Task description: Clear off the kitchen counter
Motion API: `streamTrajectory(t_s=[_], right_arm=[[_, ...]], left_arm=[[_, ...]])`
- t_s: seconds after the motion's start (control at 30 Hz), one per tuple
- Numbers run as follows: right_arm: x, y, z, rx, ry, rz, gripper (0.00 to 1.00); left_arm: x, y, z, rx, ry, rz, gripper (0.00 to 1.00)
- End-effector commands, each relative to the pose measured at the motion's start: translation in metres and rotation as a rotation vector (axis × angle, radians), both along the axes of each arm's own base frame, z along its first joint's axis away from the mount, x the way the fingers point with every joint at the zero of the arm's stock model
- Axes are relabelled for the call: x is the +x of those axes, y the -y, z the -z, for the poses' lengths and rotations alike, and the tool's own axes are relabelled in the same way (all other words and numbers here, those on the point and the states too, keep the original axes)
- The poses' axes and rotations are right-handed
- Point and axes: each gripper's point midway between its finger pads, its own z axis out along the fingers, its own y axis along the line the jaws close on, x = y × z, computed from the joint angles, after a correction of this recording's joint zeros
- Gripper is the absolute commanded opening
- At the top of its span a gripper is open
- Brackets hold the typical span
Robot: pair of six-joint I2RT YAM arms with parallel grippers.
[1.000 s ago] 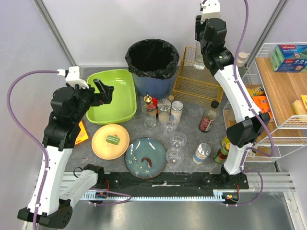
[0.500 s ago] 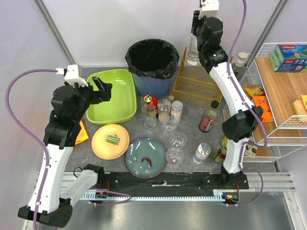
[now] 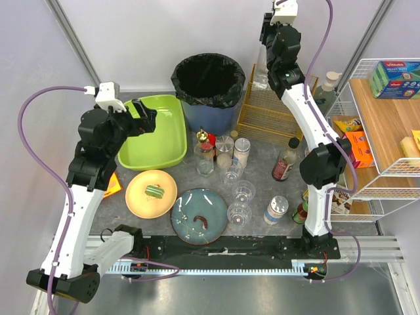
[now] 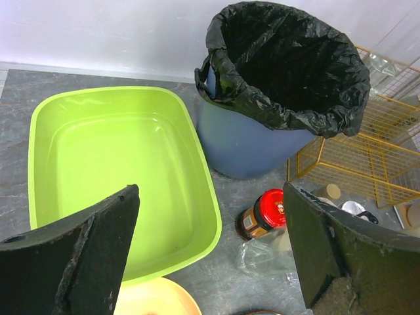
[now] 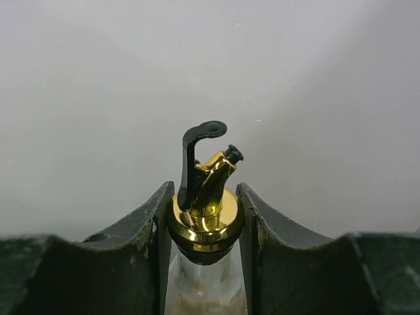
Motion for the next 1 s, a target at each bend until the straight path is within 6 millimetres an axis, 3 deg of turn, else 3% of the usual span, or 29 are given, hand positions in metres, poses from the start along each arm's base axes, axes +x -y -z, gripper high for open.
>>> streamTrajectory(t_s=[0.0,0.17,0.37,0.6,0.97], right_arm=[[-0.030,0.012,-0.092,0.091,0.293,-0.003,0.00],[-0.029,0.012,-0.097,0.106,0.333,-0.013,0.00],[-0.009,0.004,-0.070,0.077,0.275,-0.025,0.00],[-0.004,0.004,-0.053,0.050,0.238,-0.018,0.00],[0.008,-0.003,-0.001,0.011,0.132,-0.066,0.00]], left_arm=[[0.009,-0.004,-0.031,0.025,0.106,-0.022,0.95],[0.015,-0.002,-0.036,0.000,0.147,-0.024,0.95],[0.017,0.002,-0.030,-0.003,0.145,-0.006,0.95],[0.020,0.004,-0.022,-0.017,0.125,0.002,0.95],[0.029,0.011,-0.014,0.002,0.103,0.030,0.95]])
